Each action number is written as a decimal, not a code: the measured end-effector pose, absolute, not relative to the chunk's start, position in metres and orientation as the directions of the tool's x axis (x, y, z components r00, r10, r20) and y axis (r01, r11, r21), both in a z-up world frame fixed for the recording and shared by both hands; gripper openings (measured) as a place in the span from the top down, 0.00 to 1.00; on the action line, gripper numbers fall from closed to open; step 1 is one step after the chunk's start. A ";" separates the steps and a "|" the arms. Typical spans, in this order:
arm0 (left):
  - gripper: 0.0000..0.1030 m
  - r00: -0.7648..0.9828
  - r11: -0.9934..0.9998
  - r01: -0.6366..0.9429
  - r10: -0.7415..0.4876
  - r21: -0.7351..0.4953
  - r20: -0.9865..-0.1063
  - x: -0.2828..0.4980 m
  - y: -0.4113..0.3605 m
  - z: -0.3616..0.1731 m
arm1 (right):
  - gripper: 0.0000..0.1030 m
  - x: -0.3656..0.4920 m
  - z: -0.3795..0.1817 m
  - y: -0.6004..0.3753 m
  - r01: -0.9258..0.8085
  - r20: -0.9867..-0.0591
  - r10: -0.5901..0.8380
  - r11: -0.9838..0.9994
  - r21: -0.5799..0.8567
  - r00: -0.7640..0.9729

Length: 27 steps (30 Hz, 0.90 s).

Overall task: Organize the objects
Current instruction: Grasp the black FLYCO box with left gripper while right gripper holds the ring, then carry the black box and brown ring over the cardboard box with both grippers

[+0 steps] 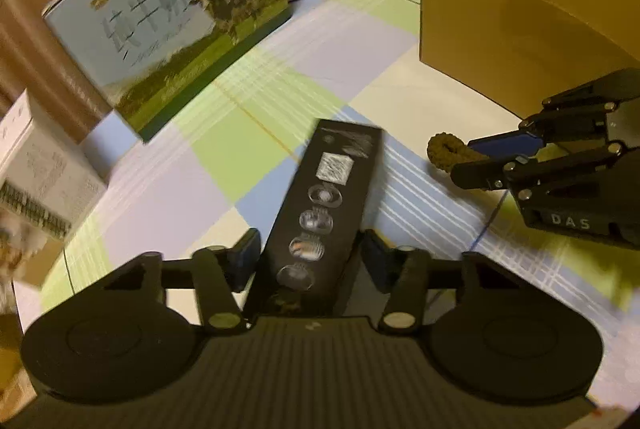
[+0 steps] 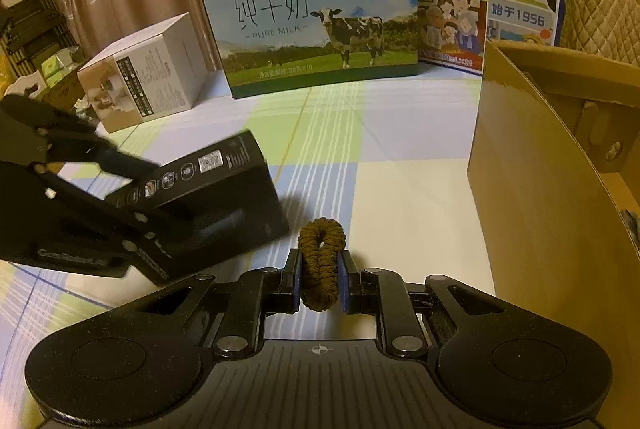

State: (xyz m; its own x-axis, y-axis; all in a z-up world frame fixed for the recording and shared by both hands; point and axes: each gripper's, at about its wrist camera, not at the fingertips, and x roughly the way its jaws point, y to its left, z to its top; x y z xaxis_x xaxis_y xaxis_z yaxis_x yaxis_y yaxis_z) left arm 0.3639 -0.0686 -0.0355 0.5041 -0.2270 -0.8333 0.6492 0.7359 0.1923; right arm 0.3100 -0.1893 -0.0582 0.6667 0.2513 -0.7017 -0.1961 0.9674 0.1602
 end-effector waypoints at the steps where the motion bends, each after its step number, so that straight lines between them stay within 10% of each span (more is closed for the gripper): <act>1: 0.60 0.502 0.756 0.628 -0.213 0.184 -0.838 0.360 -0.067 -0.034 | 0.86 0.308 -0.059 -0.189 -0.196 -0.705 0.253 0.967 0.163 0.662; 27: 0.63 0.403 0.915 0.401 -0.120 0.057 -0.908 0.292 -0.057 -0.035 | 0.86 0.235 -0.039 -0.178 -0.221 -0.728 0.290 0.956 0.193 0.621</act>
State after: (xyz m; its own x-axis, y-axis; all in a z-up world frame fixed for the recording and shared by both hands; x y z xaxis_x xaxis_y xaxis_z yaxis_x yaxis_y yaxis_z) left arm 0.2922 -0.0566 -0.0349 0.4026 -0.1197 -0.9075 0.4005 0.9145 0.0570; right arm 0.2346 -0.1777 -0.0392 0.6208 0.2902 -0.7283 -0.2206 0.9561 0.1929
